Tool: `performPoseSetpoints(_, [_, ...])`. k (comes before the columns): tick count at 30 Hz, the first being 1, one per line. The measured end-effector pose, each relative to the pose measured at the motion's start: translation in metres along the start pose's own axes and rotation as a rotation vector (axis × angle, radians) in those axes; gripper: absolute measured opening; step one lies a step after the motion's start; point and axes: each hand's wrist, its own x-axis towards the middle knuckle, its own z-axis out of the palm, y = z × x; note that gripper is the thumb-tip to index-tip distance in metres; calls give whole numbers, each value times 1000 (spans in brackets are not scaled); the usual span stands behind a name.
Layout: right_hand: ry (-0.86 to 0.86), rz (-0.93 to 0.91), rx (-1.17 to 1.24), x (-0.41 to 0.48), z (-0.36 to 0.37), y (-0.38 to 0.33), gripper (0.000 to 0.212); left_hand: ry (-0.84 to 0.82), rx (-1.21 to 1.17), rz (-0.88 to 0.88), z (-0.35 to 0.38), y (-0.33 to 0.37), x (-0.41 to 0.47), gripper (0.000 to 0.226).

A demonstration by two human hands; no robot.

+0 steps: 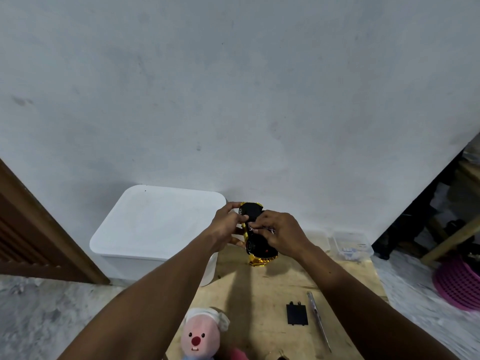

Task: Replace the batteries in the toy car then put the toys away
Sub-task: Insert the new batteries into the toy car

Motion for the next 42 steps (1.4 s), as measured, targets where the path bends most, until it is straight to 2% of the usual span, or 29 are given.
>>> performPoseSetpoints(6, [-38,-6,-68,8,-6,-2,12,23,-2,22,3,3,1,33])
performPoseSetpoints(9, [21,140,161,11,-12,-6,19,13,-18,22,6,6,1,34])
performPoseSetpoints(12, [116,331,478,8,-18,-8,42,21,-29,24,7,9,1,34])
performPoseSetpoints(14, [157,365,532,5,-21,-5,50,26,-30,22,7,9,3,34])
performPoseSetpoints(20, [291,414,652,2,-26,-5,26,57,-55,-2,5,5,4,38])
performPoseSetpoints(23, [379,443,617,3,-20,-10,16,57,-68,-9,7,3,4,36])
performPoseSetpoints(27, [438,489,510,-2,-5,-8,22,63,-105,-8,8,0,6,34])
performPoseSetpoints(33, [510,484,441,-10,12,-3,20,87,-108,7,12,2,7,35])
performPoseSetpoints(42, [533,454,427,-11,16,-2,15,130,-104,44,24,1,11,39])
